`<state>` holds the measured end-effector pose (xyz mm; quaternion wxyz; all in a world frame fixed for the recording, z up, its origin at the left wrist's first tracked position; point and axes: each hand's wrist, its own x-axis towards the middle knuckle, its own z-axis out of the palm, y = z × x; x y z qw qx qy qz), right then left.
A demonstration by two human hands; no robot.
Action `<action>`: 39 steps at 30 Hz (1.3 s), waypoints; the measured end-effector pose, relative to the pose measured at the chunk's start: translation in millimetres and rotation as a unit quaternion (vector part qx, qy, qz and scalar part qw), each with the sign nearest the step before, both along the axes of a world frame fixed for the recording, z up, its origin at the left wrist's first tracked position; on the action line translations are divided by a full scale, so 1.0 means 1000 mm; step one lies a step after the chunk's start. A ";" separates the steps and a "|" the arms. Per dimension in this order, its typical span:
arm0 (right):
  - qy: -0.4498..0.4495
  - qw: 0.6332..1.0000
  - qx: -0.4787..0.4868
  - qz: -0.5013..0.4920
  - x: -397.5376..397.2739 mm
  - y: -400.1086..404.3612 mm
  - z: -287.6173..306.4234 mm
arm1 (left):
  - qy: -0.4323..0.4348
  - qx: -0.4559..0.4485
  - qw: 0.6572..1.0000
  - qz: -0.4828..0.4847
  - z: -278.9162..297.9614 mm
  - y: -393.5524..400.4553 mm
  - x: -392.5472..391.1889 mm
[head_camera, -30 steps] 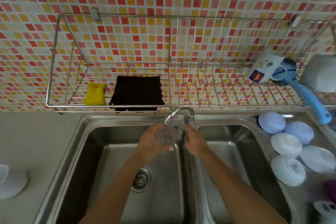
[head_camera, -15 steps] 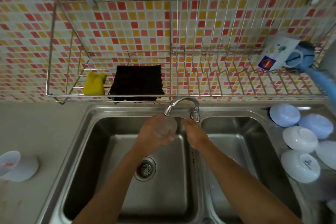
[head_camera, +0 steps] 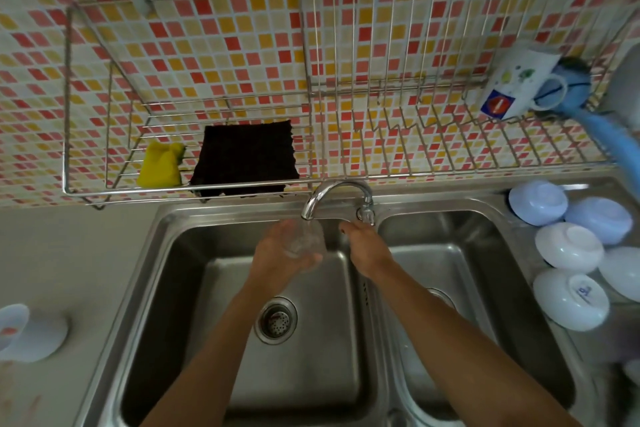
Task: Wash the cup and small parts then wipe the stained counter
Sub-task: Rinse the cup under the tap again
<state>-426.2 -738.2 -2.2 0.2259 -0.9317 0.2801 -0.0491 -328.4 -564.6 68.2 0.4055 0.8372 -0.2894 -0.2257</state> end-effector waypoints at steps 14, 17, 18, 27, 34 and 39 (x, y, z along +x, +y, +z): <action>-0.009 1.000 0.009 -0.012 0.004 -0.001 -0.011 | 0.010 0.012 0.997 -0.080 0.002 -0.006 -0.012; -0.005 1.000 0.009 -0.009 0.004 0.000 -0.009 | -0.002 0.001 0.999 -0.051 0.003 -0.007 -0.009; -0.002 1.000 0.011 -0.010 0.005 0.000 -0.009 | -0.006 -0.002 0.999 -0.047 0.004 -0.008 -0.008; -0.058 0.993 0.019 -0.099 0.005 -0.002 0.000 | -0.013 0.004 0.999 -0.036 -0.005 0.001 -0.007; -0.204 0.948 0.120 -0.215 -0.016 -0.019 -0.003 | 0.014 -0.001 1.000 0.012 -0.021 0.013 -0.004; -0.195 0.946 0.126 -0.228 -0.008 -0.016 -0.004 | 0.004 -0.006 1.000 0.003 -0.020 0.009 -0.005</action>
